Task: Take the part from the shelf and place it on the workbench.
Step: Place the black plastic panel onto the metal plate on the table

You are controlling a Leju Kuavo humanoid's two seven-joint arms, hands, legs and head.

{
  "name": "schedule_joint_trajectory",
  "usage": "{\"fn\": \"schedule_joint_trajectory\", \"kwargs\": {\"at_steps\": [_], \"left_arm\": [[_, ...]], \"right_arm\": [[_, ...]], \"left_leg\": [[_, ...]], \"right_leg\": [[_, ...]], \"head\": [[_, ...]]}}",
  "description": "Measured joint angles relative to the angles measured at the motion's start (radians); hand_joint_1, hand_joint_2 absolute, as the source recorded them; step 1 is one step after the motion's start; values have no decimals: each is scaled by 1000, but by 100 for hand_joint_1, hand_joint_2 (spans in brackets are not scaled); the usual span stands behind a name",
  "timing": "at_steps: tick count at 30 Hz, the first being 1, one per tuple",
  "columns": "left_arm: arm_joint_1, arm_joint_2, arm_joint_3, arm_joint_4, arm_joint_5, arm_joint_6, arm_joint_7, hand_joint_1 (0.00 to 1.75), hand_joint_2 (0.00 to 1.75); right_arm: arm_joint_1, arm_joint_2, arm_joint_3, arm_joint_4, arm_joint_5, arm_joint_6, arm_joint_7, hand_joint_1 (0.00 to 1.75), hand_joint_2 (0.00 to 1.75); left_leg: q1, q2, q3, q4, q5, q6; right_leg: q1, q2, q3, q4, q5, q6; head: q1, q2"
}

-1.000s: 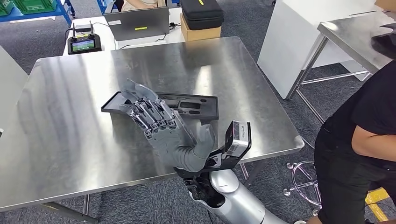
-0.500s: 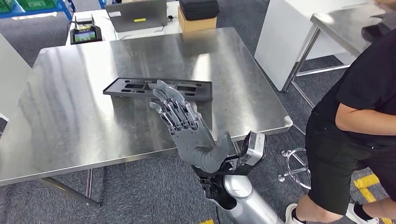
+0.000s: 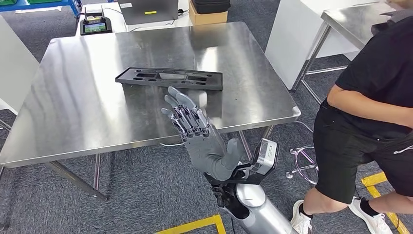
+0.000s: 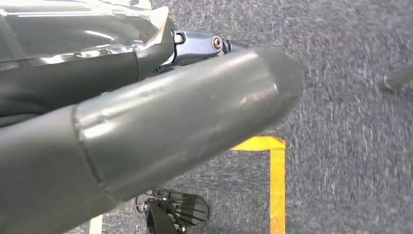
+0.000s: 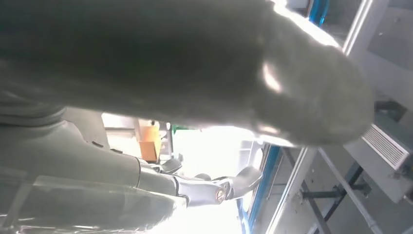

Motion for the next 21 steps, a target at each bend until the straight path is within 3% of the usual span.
{"fn": "schedule_joint_trajectory", "kwargs": {"at_steps": [2,4,5,6,7,8,9,11,12,14,15,16,17,19,20,21], "left_arm": [[-1,-1,0,0,3,3,-2,0,0],[-1,-2,2,0,13,8,-7,0,0],[1,-2,4,0,19,11,-11,0,0],[2,-2,6,0,26,13,-14,0,0],[4,-2,9,0,32,14,-16,0,0],[6,-3,13,0,36,14,-18,0,0],[8,-4,17,0,40,15,-17,0,0],[9,-7,23,0,42,15,-14,0,0],[10,-8,25,0,41,15,-11,0,0],[13,-7,29,1,37,16,-6,0,0],[14,-6,31,1,36,16,-5,0,0],[16,-5,33,1,35,16,-4,0,0],[19,-4,35,1,34,16,-3,0,0],[22,-3,37,1,33,15,-2,0,0],[23,-1,38,1,32,14,-1,0,0],[23,1,39,1,29,12,1,0,0]], "right_arm": [[4,-4,-7,1,40,-33,-3,0,0],[15,-11,-15,5,133,-110,-11,0,0],[24,-17,-21,11,191,-161,-15,0,0],[37,-24,-27,20,245,-212,-16,0,0],[53,-30,-36,34,291,-264,-13,0,0],[71,-36,-48,53,334,-318,-8,0,0],[90,-40,-63,79,380,-376,1,0,0],[122,-49,-96,147,486,-494,15,0,0],[137,-53,-114,190,528,-543,19,0,0],[168,-58,-155,285,552,-608,19,0,0],[183,-59,-177,333,545,-631,19,0,0],[196,-59,-199,379,537,-647,16,0,0],[206,-59,-217,418,532,-659,11,0,0],[220,-56,-242,479,536,-679,21,0,0],[223,-54,-251,516,539,-692,41,0,0],[223,-52,-262,561,538,-705,67,0,0]], "left_leg": [[-1,6,-23,-6,25,24],[-4,8,-53,-6,49,36],[-6,9,-68,-6,62,37],[-8,9,-83,-5,75,38],[-11,9,-98,-5,88,38],[-14,9,-112,-4,101,38],[-17,8,-125,-4,114,37],[-23,6,-144,-3,138,31],[-24,5,-148,-5,148,27],[-23,6,-149,-14,169,15],[-21,4,-153,-14,170,10],[-18,3,-161,-4,151,3],[-15,1,-172,23,110,-4],[-7,1,-199,132,-11,-20],[-2,1,-208,198,-54,-29],[3,1,-212,253,-70,-37]], "right_leg": [[0,2,-27,52,-50,-3],[-1,3,-69,179,-144,-14],[-1,3,-82,245,-177,-13],[-1,3,-84,291,-189,-7],[0,3,-69,304,-180,1],[2,3,-35,279,-160,8],[5,3,18,217,-142,8],[14,1,132,58,-143,-8],[19,0,166,0,-152,-17],[24,-2,176,-39,-150,-29],[18,-4,168,-43,-139,-35],[12,-6,159,-46,-125,-44],[4,-8,147,-49,-109,-54],[-1,-9,118,-49,-81,-66],[-1,-9,104,-49,-68,-65],[-3,-10,89,-47,-55,-60]], "head": [[0,0],[1,0],[1,0],[1,0],[1,0],[2,0],[2,0],[0,0],[-1,0],[-2,0],[-2,0],[-2,0],[-3,0],[-5,0],[-6,0],[-6,0]]}}
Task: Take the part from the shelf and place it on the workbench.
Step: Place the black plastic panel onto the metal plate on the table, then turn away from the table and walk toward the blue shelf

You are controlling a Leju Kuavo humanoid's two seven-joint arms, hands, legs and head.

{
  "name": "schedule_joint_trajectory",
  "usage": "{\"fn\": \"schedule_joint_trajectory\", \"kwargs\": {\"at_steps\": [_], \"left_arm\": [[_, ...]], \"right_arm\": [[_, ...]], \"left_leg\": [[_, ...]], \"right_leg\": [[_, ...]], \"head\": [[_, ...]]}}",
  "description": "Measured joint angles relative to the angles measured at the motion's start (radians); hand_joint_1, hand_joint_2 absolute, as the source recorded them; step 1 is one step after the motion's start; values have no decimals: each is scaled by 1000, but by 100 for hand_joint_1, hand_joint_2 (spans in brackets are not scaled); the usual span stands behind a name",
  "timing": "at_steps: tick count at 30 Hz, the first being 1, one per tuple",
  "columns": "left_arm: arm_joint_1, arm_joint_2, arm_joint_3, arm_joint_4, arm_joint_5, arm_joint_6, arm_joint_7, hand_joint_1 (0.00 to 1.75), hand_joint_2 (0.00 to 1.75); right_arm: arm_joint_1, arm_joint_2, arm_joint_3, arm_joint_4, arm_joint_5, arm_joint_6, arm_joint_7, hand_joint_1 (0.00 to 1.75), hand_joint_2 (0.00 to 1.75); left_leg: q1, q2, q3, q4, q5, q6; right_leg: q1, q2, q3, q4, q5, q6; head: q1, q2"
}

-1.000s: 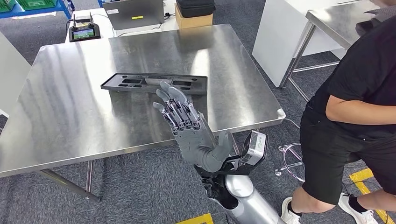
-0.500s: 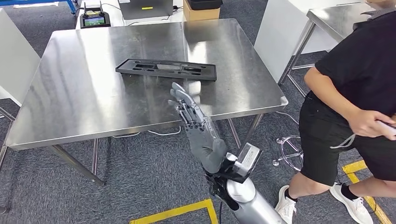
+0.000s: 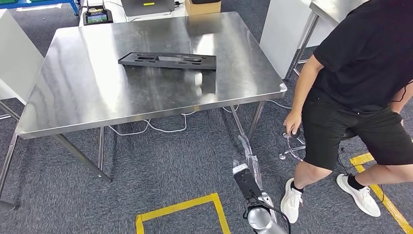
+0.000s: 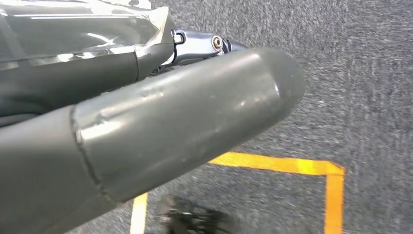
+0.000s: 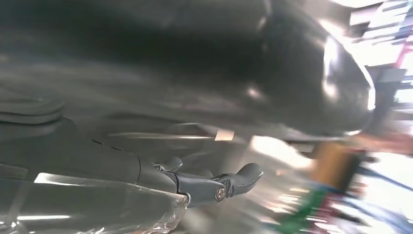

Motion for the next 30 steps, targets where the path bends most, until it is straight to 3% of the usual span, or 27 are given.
{"fn": "schedule_joint_trajectory", "kwargs": {"at_steps": [1,2,4,6,7,9,10,11,12,14,15,16,17,18,20,21,22,23,25,26,28,29,30], "left_arm": [[0,3,0,0,-3,-4,2,0,0],[0,6,0,0,-8,-9,3,0,0],[-2,13,0,0,-16,-21,4,0,0],[-6,21,-1,0,-24,-30,9,0,0],[-7,24,-2,1,-27,-31,13,0,0],[-10,30,-2,4,-33,-32,20,0,0],[-11,32,-3,5,-35,-32,24,0,0],[-13,33,-4,6,-37,-32,26,0,0],[-16,35,-5,7,-38,-32,29,0,0],[-19,38,-7,7,-43,-32,32,0,0],[-20,39,-9,7,-45,-32,34,0,0],[-20,39,-11,7,-48,-32,37,0,0],[-21,39,-13,7,-49,-32,40,0,0],[-22,39,-15,7,-49,-32,42,0,0],[-25,39,-18,7,-49,-32,45,0,0],[-28,39,-18,7,-49,-32,45,0,0],[-30,39,-19,7,-50,-32,46,0,0],[-31,39,-19,7,-52,-32,46,0,0],[-32,41,-20,8,-57,-33,49,0,0],[-32,42,-21,8,-59,-34,50,0,0],[-31,43,-22,8,-63,-36,54,0,0],[-32,44,-22,8,-65,-37,55,0,0],[-33,46,-23,8,-67,-39,56,0,0]], "right_arm": [[-2,2,-16,65,-11,-7,26,0,0],[-7,4,-36,144,-34,-1,46,0,0],[-19,6,-85,328,-96,68,83,0,0],[-30,4,-131,489,-141,158,125,0,0],[-31,4,-149,551,-151,189,149,0,0],[-27,8,-173,660,-158,218,199,0,0],[-22,10,-180,703,-157,225,226,0,0],[-17,13,-185,739,-155,226,250,0,0],[-14,17,-189,769,-153,222,274,0,0],[-11,23,-194,815,-143,207,314,0,0],[-10,25,-196,834,-135,197,329,0,0],[-9,27,-197,850,-126,186,338,0,0],[-8,29,-197,863,-116,176,344,0,0],[-8,32,-197,873,-106,167,347,0,0],[-10,38,-197,887,-93,157,348,0,0],[-12,40,-197,891,-91,156,349,0,0],[-13,42,-197,896,-89,160,349,0,0],[-15,43,-197,901,-88,171,351,0,0],[-12,44,-197,914,-88,213,357,0,0],[-9,44,-196,918,-88,237,360,0,0],[-5,43,-196,924,-87,272,363,0,0],[-4,43,-195,926,-85,280,364,0,0],[-3,42,-193,928,-82,285,365,0,0]], "left_leg": [[6,0,9,31,10,-8],[12,1,36,27,37,-16],[26,-1,138,-75,70,-31],[28,-7,224,-193,44,-28],[24,-10,239,-222,28,-17],[15,-6,226,-235,32,16],[11,-4,215,-239,45,32],[9,0,202,-243,59,47],[9,3,189,-245,74,58],[4,7,157,-245,100,68],[1,9,141,-245,113,68],[-2,10,126,-244,126,68],[-5,11,112,-244,138,67],[-7,11,100,-243,150,64],[-10,12,83,-242,174,57],[-11,13,77,-243,186,52],[-12,15,75,-245,197,46],[-12,16,74,-249,208,39],[-8,16,67,-251,212,27],[-6,14,57,-235,185,23],[-2,9,29,-147,81,15],[-1,7,16,-81,30,11],[1,5,8,-20,1,6]], "right_leg": [[-3,-1,-15,3,12,7],[-7,-2,-31,8,22,14],[-15,-5,-63,28,34,30],[-14,-6,-89,52,43,44],[-12,-6,-96,57,50,54],[-10,-5,-104,54,66,78],[-12,-3,-112,59,60,83],[-14,-1,-127,81,35,82],[-17,2,-146,124,-8,75],[-16,7,-182,256,-102,66],[-16,9,-188,316,-125,71],[-15,11,-180,350,-127,79],[-14,12,-155,350,-113,87],[-12,12,-109,310,-94,91],[-3,12,21,152,-89,80],[3,13,72,78,-100,70],[9,13,101,28,-112,61],[15,13,109,4,-117,54],[7,11,92,-1,-97,38],[0,9,81,-3,-83,26],[-7,5,53,-4,-55,7],[-6,5,40,-3,-42,3],[-5,4,26,-2,-30,3]], "head": [[0,0],[0,0],[-1,0],[0,0],[0,0],[3,0],[3,0],[4,0],[5,0],[7,0],[7,0],[7,0],[7,0],[7,0],[8,0],[7,0],[7,0],[6,0],[5,0],[4,0],[3,0],[3,0],[3,0]]}}
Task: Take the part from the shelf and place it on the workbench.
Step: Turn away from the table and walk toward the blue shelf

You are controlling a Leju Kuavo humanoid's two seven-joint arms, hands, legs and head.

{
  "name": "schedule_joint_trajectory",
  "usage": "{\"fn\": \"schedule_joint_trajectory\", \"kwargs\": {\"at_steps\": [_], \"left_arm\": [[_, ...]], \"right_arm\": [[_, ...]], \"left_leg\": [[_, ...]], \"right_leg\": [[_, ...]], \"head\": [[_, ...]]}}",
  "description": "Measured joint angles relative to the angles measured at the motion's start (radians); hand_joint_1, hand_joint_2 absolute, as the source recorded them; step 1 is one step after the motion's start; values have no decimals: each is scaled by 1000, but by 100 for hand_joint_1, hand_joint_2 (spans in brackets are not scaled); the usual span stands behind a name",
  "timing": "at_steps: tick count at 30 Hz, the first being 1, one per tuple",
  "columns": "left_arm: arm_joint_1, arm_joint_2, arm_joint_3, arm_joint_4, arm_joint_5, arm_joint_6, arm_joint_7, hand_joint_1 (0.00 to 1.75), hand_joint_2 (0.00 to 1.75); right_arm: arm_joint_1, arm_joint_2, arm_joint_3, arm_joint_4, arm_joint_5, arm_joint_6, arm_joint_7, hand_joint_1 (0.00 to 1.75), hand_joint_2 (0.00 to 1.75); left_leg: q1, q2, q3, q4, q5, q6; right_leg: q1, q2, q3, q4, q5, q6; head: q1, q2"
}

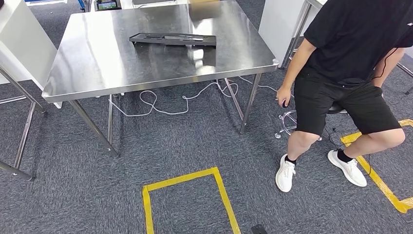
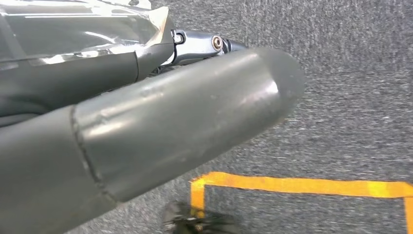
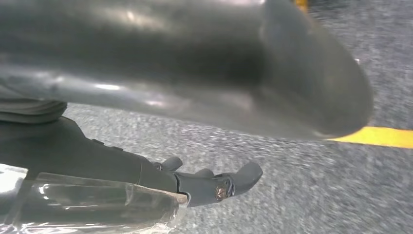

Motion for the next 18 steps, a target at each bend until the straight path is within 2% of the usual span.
{"fn": "schedule_joint_trajectory", "kwargs": {"at_steps": [1,2,3,4,5,6,7,8,10,11,12,13,15,16,17,18], "left_arm": [[-1,1,-1,0,-1,-1,2,0,0],[-1,3,-2,0,-1,-2,4,0,0],[-2,3,-3,0,-1,-2,5,0,0],[-3,3,-4,0,0,-2,6,0,0],[-4,3,-4,0,0,-2,7,0,0],[-6,3,-5,0,0,-2,7,0,0],[-7,3,-6,0,0,-1,7,0,0],[-8,4,-7,0,1,-1,6,0,0],[-7,2,-8,0,3,-1,6,0,0],[-7,2,-8,0,4,-1,6,0,0],[-7,1,-8,0,5,-1,6,0,0],[-7,1,-8,-1,6,-1,6,0,0],[-7,2,-9,-1,7,0,6,0,0],[-7,2,-9,-1,7,0,6,0,0],[-7,2,-9,0,7,0,6,0,0],[-7,2,-9,0,7,0,6,0,0]], "right_arm": [[1,0,2,2,2,4,1,0,0],[1,0,5,4,4,9,1,0,0],[2,-1,8,6,6,12,1,0,0],[2,-1,11,7,10,16,1,0,0],[2,-2,13,7,14,18,1,0,0],[2,-3,15,8,18,18,1,0,0],[1,-4,17,8,21,19,0,0,0],[0,-5,19,8,23,19,0,0,0],[2,-7,22,11,26,19,1,0,0],[3,-8,23,12,28,20,1,0,0],[4,-8,25,13,29,20,2,0,0],[3,-9,26,14,31,21,2,0,0],[3,-10,29,14,33,21,2,0,0],[2,-11,30,14,34,21,2,0,0],[2,-12,31,15,35,22,2,0,0],[2,-12,32,15,36,22,3,0,0]], "left_leg": [[3,-1,3,42,-3,-5],[6,-1,21,53,14,-10],[11,-1,57,26,40,-14],[16,-1,108,-32,58,-18],[17,-2,160,-102,59,-21],[17,-5,199,-161,50,-20],[15,-7,220,-199,37,-17],[10,-9,223,-213,29,-10],[5,-8,210,-219,41,15],[4,-6,203,-222,51,31],[3,-4,193,-225,62,44],[3,-2,182,-225,72,53],[-1,0,153,-224,94,59],[-2,1,138,-224,106,58],[-4,1,124,-224,117,57],[-4,1,111,-223,127,55]], "right_leg": [[0,0,-15,3,12,3],[-2,-1,-30,7,22,8],[-4,-1,-47,14,30,14],[-6,0,-63,25,36,20],[-6,0,-79,38,41,25],[-4,0,-93,49,45,32],[-1,0,-102,58,50,39],[2,0,-109,61,57,49],[5,0,-120,67,62,70],[4,1,-130,84,46,74],[2,3,-145,120,16,73],[-2,4,-164,175,-26,69],[-2,7,-198,305,-100,68],[-1,8,-199,345,-115,74],[-1,8,-184,354,-114,81],[-1,8,-146,317,-96,88]], "head": [[0,0],[0,0],[0,0],[-1,0],[-1,0],[-1,0],[-1,0],[0,0],[1,0],[2,0],[4,0],[5,0],[7,0],[7,0],[7,0],[7,0]]}}
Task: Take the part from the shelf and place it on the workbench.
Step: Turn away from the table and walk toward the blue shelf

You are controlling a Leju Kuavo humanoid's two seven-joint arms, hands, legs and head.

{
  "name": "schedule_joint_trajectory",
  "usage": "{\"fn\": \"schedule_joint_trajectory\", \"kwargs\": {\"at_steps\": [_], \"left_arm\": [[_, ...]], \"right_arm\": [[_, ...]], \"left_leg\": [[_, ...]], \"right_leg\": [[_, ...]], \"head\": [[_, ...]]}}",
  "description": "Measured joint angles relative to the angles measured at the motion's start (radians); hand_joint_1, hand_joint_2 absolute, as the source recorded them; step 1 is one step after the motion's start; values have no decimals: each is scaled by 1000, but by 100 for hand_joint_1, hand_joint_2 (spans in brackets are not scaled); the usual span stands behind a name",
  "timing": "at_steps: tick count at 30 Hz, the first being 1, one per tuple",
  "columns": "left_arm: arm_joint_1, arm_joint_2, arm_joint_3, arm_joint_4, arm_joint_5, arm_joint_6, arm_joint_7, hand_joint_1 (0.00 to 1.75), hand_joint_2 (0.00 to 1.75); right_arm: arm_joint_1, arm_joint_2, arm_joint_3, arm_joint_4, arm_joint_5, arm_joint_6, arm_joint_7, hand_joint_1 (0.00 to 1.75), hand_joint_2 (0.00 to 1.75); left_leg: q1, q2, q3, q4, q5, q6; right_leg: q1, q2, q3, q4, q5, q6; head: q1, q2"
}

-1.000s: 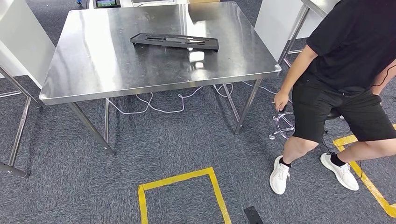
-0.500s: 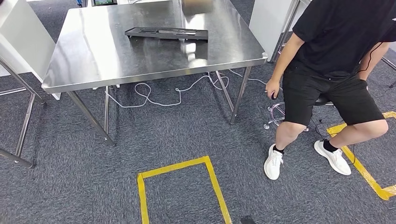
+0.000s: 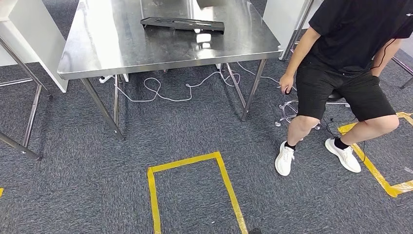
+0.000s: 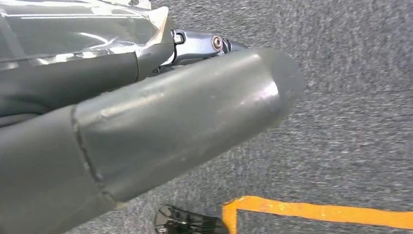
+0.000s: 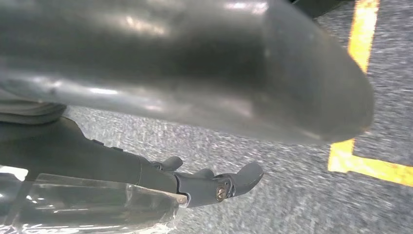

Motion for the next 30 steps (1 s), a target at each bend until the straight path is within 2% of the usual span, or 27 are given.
{"fn": "schedule_joint_trajectory", "kwargs": {"at_steps": [1,2,3,4,5,6,7,8,9,10,11,12,13,14,15,16,17,18,19,20,22,23,25,27,28,29,30], "left_arm": [[0,0,0,0,0,0,0,0,0],[0,-1,0,0,1,-1,0,0,0],[0,-1,0,0,1,-1,0,0,0],[-1,-1,0,0,2,-1,0,0,0],[-1,-1,0,0,3,-1,0,0,0],[0,-1,0,0,3,-1,0,0,0],[0,0,0,0,5,-1,0,0,0],[2,0,1,0,6,0,0,0,0],[3,0,1,0,7,1,0,0,0],[4,0,1,0,8,2,1,0,0],[4,0,1,0,9,4,1,0,0],[4,1,1,0,9,4,2,0,0],[4,1,1,0,9,5,2,0,0],[4,2,1,0,9,5,2,0,0],[3,2,2,0,9,5,3,0,0],[3,2,2,0,10,5,3,0,0],[1,2,2,0,10,5,3,0,0],[0,3,2,0,10,5,2,0,0],[-2,3,2,0,10,5,2,0,0],[-3,4,2,0,10,5,2,0,0],[-3,4,3,0,11,5,1,0,0],[-3,3,5,0,12,5,0,0,0],[-5,3,7,0,12,5,-2,0,0],[-5,4,9,0,12,6,-6,0,0],[-5,5,10,0,12,6,-8,0,0],[-4,5,11,0,12,7,-9,0,0],[-3,5,12,0,12,7,-11,0,0]], "right_arm": [[-1,0,2,0,1,0,1,0,0],[-4,0,3,0,1,0,2,0,0],[-7,-1,4,0,2,0,4,0,0],[-9,-1,5,0,3,0,5,0,0],[-10,-1,6,0,4,0,7,0,0],[-11,-1,6,0,5,0,9,0,0],[-12,-1,6,1,7,0,13,0,0],[-14,-1,7,1,9,0,16,0,0],[-15,0,8,1,13,0,19,0,0],[-16,0,9,1,15,0,22,0,0],[-16,0,10,1,18,0,24,0,0],[-17,0,11,1,19,0,27,0,0],[-17,1,11,1,20,0,29,0,0],[-18,1,12,1,20,0,30,0,0],[-18,2,12,1,20,0,32,0,0],[-19,2,13,1,21,0,33,0,0],[-19,3,13,1,21,0,35,0,0],[-20,4,13,1,21,0,36,0,0],[-22,4,13,1,22,0,38,0,0],[-24,4,13,1,24,0,39,0,0],[-25,4,14,2,27,-1,41,0,0],[-25,4,14,2,29,-1,42,0,0],[-24,4,14,3,31,-1,44,0,0],[-25,5,14,3,31,0,45,0,0],[-25,5,14,3,31,0,45,0,0],[-25,4,14,3,32,1,45,0,0],[-25,4,14,3,33,2,45,0,0]], "left_leg": [[0,0,-10,0,10,-3],[-1,0,-18,0,19,-8],[-1,0,-23,0,28,-13],[-2,0,-25,-3,37,-19],[-3,1,-26,-6,47,-26],[-3,1,-26,-11,57,-32],[-2,0,-29,-11,59,-37],[-1,-1,-36,-2,43,-42],[0,-2,-47,23,7,-46],[3,-3,-62,71,-48,-50],[3,-4,-76,132,-104,-54],[4,-5,-88,199,-146,-57],[4,-6,-93,253,-163,-61],[5,-6,-83,277,-155,-63],[7,-5,-54,266,-130,-66],[10,-5,-11,221,-103,-67],[13,-5,44,151,-91,-68],[13,-7,93,81,-93,-66],[12,-8,124,31,-103,-63],[8,-8,139,2,-114,-57],[3,-6,129,-7,-104,-36],[2,-3,119,-9,-92,-23],[4,1,96,-16,-70,-1],[3,2,73,-16,-54,7],[3,3,59,-16,-44,6],[3,5,44,-15,-32,5],[3,8,27,-15,-18,2]], "right_leg": [[0,0,55,-69,20,5],[2,1,113,-154,29,3],[6,2,164,-230,32,-3],[11,3,191,-279,29,-12],[18,4,199,-302,26,-22],[22,4,194,-305,32,-32],[15,3,184,-305,41,-44],[9,1,175,-306,51,-57],[4,-1,165,-308,63,-72],[0,-3,154,-309,75,-84],[4,-5,143,-309,86,-93],[6,-6,131,-308,98,-97],[8,-7,118,-306,110,-96],[9,-7,104,-302,120,-94],[8,-7,88,-297,130,-90],[7,-7,72,-289,137,-86],[7,-7,56,-278,143,-81],[9,-7,42,-267,148,-75],[10,-7,33,-258,153,-68],[12,-7,26,-252,159,-60],[14,-7,20,-252,173,-43],[14,-5,13,-246,166,-39],[12,-1,-10,-205,118,-42],[7,0,-41,-117,46,-48],[5,1,-54,-59,18,-45],[2,1,-62,-1,4,-37],[-1,1,-60,40,8,-24]], "head": [[0,0],[0,0],[0,0],[0,0],[-1,0],[-1,0],[-1,0],[-3,0],[-5,0],[-6,0],[-7,0],[-8,0],[-8,0],[-8,0],[-8,0],[-8,0],[-8,0],[-8,0],[-7,0],[-6,0],[-5,0],[-5,0],[-3,0],[-1,0],[0,0],[0,0],[0,0]]}}
